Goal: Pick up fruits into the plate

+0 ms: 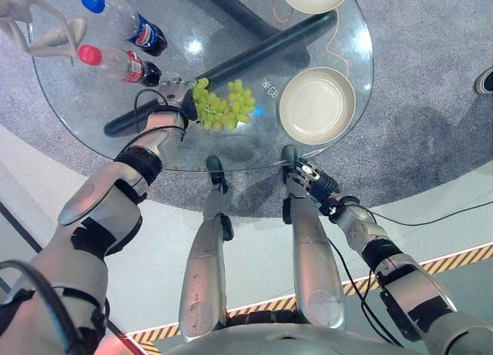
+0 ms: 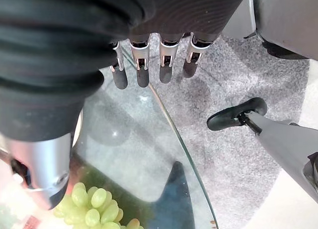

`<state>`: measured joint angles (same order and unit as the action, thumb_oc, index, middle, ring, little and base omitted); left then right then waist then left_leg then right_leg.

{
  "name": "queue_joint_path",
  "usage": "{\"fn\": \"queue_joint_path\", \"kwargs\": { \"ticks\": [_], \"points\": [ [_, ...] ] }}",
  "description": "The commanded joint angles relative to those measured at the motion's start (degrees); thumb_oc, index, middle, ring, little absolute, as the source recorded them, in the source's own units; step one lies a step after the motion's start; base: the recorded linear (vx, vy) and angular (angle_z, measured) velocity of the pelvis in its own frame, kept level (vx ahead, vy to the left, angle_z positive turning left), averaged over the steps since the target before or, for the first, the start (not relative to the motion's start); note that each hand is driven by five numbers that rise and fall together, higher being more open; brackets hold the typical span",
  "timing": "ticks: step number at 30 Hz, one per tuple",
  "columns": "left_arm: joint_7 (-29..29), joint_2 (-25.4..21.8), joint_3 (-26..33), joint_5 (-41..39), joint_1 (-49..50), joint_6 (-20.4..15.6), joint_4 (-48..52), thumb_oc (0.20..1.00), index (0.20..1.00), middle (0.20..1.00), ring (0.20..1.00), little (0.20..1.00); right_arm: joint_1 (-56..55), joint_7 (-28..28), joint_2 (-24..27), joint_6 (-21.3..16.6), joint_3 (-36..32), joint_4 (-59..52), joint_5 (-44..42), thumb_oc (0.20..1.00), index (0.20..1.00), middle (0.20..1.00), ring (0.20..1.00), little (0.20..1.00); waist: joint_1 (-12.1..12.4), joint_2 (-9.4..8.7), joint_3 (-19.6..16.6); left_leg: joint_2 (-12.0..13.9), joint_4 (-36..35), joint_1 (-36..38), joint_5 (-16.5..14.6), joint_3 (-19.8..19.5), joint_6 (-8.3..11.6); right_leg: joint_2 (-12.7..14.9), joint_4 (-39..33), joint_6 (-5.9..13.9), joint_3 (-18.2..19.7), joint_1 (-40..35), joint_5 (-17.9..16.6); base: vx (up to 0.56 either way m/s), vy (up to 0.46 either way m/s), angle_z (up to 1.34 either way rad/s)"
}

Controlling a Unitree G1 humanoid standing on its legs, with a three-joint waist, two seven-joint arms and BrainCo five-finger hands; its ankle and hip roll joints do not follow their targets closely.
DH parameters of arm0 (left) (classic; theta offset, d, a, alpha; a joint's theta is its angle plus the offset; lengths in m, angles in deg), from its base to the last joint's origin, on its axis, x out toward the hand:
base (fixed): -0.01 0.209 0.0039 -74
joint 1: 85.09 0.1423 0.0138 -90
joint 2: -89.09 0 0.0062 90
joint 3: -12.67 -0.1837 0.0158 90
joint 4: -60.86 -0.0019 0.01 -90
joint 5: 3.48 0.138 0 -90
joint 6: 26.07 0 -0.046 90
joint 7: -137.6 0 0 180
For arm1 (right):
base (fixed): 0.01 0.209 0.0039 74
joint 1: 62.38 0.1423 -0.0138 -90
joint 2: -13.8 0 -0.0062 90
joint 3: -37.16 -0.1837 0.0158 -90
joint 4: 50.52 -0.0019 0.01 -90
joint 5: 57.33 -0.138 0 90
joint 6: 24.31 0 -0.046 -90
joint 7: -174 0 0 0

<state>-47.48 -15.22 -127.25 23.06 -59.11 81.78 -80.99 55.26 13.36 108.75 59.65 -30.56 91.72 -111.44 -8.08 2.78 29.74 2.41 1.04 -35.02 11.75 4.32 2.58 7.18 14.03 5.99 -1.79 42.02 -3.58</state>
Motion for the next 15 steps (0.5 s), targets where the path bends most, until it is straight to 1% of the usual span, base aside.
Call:
{"fn": "queue_joint_path", "kwargs": {
  "ticks": [1, 5, 6, 7, 8, 13, 15],
  "points": [
    [1.1, 1.1, 0.2, 5.0, -1.1, 1.1, -5.4, 1.000, 1.000, 1.000, 1.000, 1.000, -2.5, 1.4, -1.6, -0.1, 0.2, -4.0, -2.2, 1.000, 1.000, 1.000, 1.000, 1.000, -0.1, -3.34, 0.1, -3.0, 7.2, -1.4, -5.9, -1.7, -0.15, -4.1, -4.4, -0.63, -0.7, -1.9, -4.7, 0.00, 0.000, 0.00],
    [2.4, 1.7, -1.3, 9.6, -1.2, 1.5, -7.8, 1.000, 1.000, 1.000, 1.000, 1.000, -1.7, 2.0, -1.8, 0.0, 0.4, -3.5, -3.6, 1.000, 1.000, 1.000, 1.000, 1.000, -0.3, -3.59, 0.1, -2.9, 7.2, -1.7, -5.9, -1.7, 0.06, -4.3, -4.4, -0.63, -0.4, -1.7, -4.7, 0.00, 0.000, 0.00],
    [2.5, 2.0, -1.9, 10.6, -1.2, 1.4, -8.3, 0.564, 0.564, 0.564, 0.564, 0.564, -1.5, 2.1, -2.0, -0.2, 0.7, -3.2, -3.9, 1.000, 1.000, 1.000, 1.000, 1.000, -0.4, -3.71, 0.1, -2.8, 7.3, -1.8, -5.9, -1.7, 0.12, -4.3, -4.5, -0.60, -0.4, -1.7, -4.8, 0.00, 0.000, 0.00],
    [2.7, 2.2, -2.2, 11.1, -1.1, 1.4, -8.6, 0.222, 0.222, 0.222, 0.222, 0.222, -1.4, 2.2, -2.1, -0.2, 0.8, -3.0, -4.1, 1.000, 1.000, 1.000, 1.000, 1.000, -0.4, -3.76, 0.1, -2.8, 7.3, -1.8, -5.9, -1.7, 0.13, -4.3, -4.5, -0.64, -0.3, -1.6, -4.7, 0.00, 0.000, -0.04],
    [3.3, 2.5, -2.4, 11.9, -1.0, 1.7, -9.0, 0.200, 0.200, 0.200, 0.200, 0.200, -1.1, 2.5, -2.2, -0.4, 0.8, -2.6, -4.0, 1.000, 1.000, 1.000, 1.000, 1.000, -0.5, -3.82, 0.1, -2.8, 7.3, -1.8, -5.9, -1.7, 0.15, -4.5, -4.4, -0.61, -0.2, -1.6, -4.8, 0.00, 0.003, -0.07],
    [3.3, 3.1, -3.1, 12.6, -0.1, 2.4, -9.0, 0.200, 0.200, 0.200, 0.200, 0.200, -0.6, 2.0, -2.5, -0.4, 1.1, -2.9, -4.4, 1.000, 1.000, 1.000, 1.000, 1.000, -0.4, -3.94, 0.1, -2.7, 6.8, -1.8, -5.7, -1.7, 0.31, -4.7, -4.6, -0.62, -0.1, -1.5, -4.9, 0.00, 0.002, -0.02],
    [2.4, 3.4, -3.5, 11.8, 0.5, 2.2, -9.5, 0.200, 0.200, 0.200, 0.200, 0.200, -0.2, 1.9, -2.4, -0.2, 1.1, -2.8, -4.4, 1.000, 1.000, 1.000, 1.000, 1.000, -0.3, -3.93, 0.1, -2.6, 6.6, -1.7, -5.6, -1.8, 0.41, -4.9, -4.7, -0.55, -0.1, -1.5, -4.9, 0.00, 0.007, -0.02]
  ]
}}
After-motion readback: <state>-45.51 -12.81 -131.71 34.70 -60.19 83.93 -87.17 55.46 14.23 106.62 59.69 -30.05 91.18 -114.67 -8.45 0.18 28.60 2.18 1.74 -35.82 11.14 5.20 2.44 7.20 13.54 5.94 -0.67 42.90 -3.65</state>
